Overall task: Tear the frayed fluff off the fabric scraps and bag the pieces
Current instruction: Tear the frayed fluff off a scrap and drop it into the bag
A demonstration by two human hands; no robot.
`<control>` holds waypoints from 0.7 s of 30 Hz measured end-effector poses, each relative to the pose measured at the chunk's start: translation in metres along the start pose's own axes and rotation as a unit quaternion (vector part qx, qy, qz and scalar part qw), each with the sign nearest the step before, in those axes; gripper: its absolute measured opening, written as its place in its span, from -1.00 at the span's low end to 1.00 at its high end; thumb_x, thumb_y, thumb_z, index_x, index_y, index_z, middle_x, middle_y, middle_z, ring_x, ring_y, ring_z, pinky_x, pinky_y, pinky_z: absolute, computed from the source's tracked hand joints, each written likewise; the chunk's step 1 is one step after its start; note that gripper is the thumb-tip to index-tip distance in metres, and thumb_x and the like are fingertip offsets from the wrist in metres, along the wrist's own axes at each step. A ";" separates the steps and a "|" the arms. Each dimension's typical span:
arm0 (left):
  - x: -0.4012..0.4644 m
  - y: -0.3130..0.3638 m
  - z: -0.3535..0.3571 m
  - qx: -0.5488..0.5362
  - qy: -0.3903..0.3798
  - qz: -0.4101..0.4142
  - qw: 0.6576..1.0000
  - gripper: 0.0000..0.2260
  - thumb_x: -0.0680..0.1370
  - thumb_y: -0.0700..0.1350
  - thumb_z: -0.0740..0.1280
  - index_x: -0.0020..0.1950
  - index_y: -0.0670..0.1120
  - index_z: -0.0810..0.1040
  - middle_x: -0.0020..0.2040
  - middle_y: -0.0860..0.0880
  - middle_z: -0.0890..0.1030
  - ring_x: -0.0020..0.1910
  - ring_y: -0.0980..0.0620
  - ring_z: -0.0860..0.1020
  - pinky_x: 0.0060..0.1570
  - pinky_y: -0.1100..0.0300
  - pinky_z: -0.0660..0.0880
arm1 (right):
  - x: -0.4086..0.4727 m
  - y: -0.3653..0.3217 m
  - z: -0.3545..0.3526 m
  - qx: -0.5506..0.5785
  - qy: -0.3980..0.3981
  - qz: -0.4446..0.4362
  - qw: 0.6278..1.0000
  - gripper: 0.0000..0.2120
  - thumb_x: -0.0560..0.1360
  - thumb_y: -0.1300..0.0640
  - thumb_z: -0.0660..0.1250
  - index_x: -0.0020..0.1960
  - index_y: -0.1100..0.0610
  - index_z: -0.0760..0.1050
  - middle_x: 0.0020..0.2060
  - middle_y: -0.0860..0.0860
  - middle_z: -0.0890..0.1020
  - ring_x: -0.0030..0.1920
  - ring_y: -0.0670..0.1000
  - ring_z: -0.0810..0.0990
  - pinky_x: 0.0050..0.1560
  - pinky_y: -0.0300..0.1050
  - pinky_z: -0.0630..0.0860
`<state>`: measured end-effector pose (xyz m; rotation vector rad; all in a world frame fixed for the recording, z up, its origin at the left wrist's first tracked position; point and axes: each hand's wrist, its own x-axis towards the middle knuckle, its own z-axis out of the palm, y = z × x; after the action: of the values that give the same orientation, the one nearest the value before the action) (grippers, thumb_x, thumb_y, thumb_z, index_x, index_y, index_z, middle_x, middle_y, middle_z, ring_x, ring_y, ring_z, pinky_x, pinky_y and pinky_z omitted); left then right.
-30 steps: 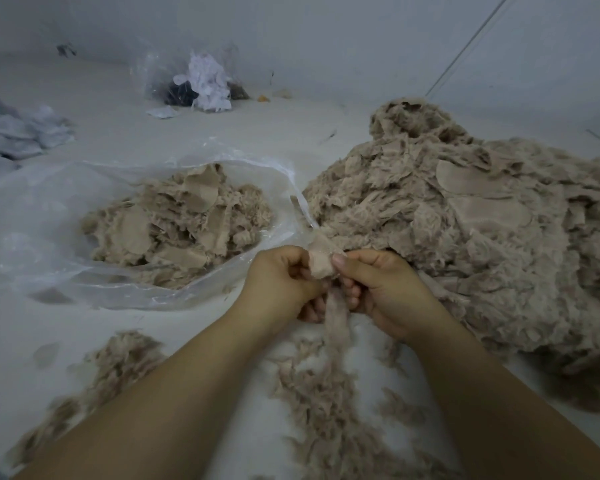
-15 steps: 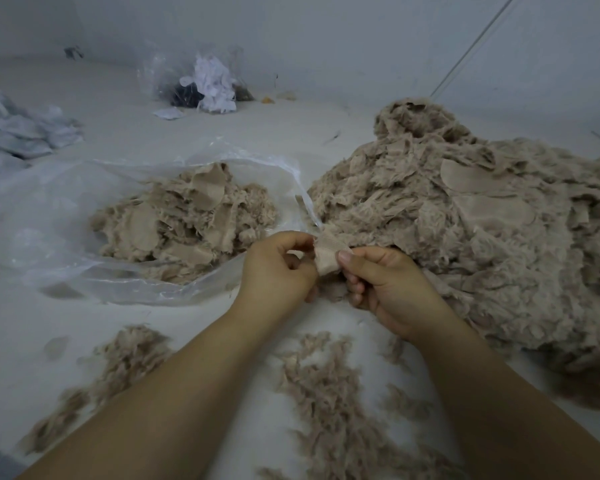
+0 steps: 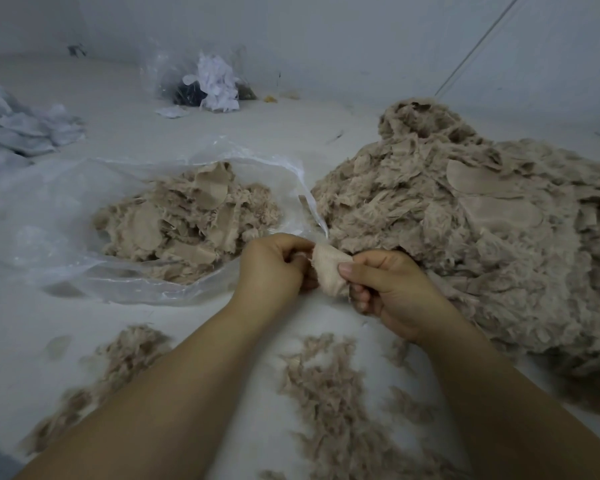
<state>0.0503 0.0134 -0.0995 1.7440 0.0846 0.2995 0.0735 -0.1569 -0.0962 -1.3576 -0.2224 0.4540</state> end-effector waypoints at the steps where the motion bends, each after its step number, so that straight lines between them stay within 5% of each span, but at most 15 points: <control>1: -0.001 0.001 0.001 -0.008 -0.014 0.000 1.000 -0.68 0.52 -0.47 0.27 -0.06 -0.09 0.68 -0.15 -0.15 0.71 -0.25 -0.05 0.70 -0.31 0.05 0.65 | 0.000 0.000 -0.001 -0.004 0.007 -0.001 1.000 -0.84 0.36 0.23 0.45 -0.39 0.14 0.58 -0.53 0.02 0.42 -0.54 -0.09 0.33 -0.53 -0.24 0.29; 6: -0.005 0.008 -0.002 -0.071 -0.009 -0.025 0.997 -0.76 0.59 -0.19 0.25 -0.17 -0.16 0.68 -0.45 -0.20 0.55 -0.64 -0.07 0.45 -0.65 0.25 0.30 | -0.001 0.000 0.000 -0.066 0.015 -0.010 0.998 -0.84 0.45 0.37 0.41 -0.28 0.27 0.51 -0.53 0.05 0.38 -0.56 -0.07 0.28 -0.53 -0.24 0.24; 9: -0.007 0.008 -0.007 -0.100 -0.077 -0.045 0.991 -0.48 0.51 0.15 0.40 -0.17 -0.37 0.57 -0.45 -0.26 0.49 -0.66 -0.05 0.35 -0.63 0.30 0.22 | -0.001 0.001 -0.001 -0.081 0.008 -0.014 0.997 -0.72 0.43 0.35 0.45 -0.39 0.14 0.49 -0.54 0.03 0.39 -0.56 -0.08 0.29 -0.53 -0.25 0.26; 13: -0.010 0.009 -0.005 -0.088 -0.112 -0.043 0.989 -0.89 0.51 -0.24 0.45 -0.16 -0.27 0.60 -0.44 -0.14 0.57 -0.64 0.04 0.42 -0.64 0.30 0.30 | -0.001 -0.001 -0.001 -0.069 -0.019 -0.020 0.997 -0.82 0.26 0.07 0.57 -0.35 0.11 0.59 -0.51 0.05 0.39 -0.54 -0.08 0.29 -0.51 -0.24 0.26; 16: -0.010 0.010 -0.007 -0.115 -0.129 -0.068 0.983 -0.93 0.52 -0.31 0.41 -0.14 -0.17 0.61 -0.42 -0.17 0.57 -0.64 -0.01 0.44 -0.61 0.26 0.34 | -0.002 -0.001 0.000 -0.059 -0.018 -0.033 0.998 -0.81 0.23 0.03 0.55 -0.33 0.11 0.60 -0.50 0.08 0.42 -0.56 -0.07 0.29 -0.53 -0.26 0.27; 21: -0.009 0.013 -0.008 -0.116 -0.136 -0.084 0.980 -0.76 0.54 -0.02 0.41 -0.18 -0.19 0.60 -0.41 -0.20 0.57 -0.61 -0.08 0.43 -0.58 0.25 0.33 | -0.002 -0.001 0.001 -0.081 -0.016 -0.032 0.996 -0.86 0.24 0.10 0.52 -0.37 0.10 0.58 -0.48 0.09 0.40 -0.55 -0.06 0.28 -0.54 -0.27 0.24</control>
<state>0.0386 0.0165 -0.0871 1.5191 -0.0034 -0.0537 0.0717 -0.1574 -0.0945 -1.4975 -0.3336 0.4120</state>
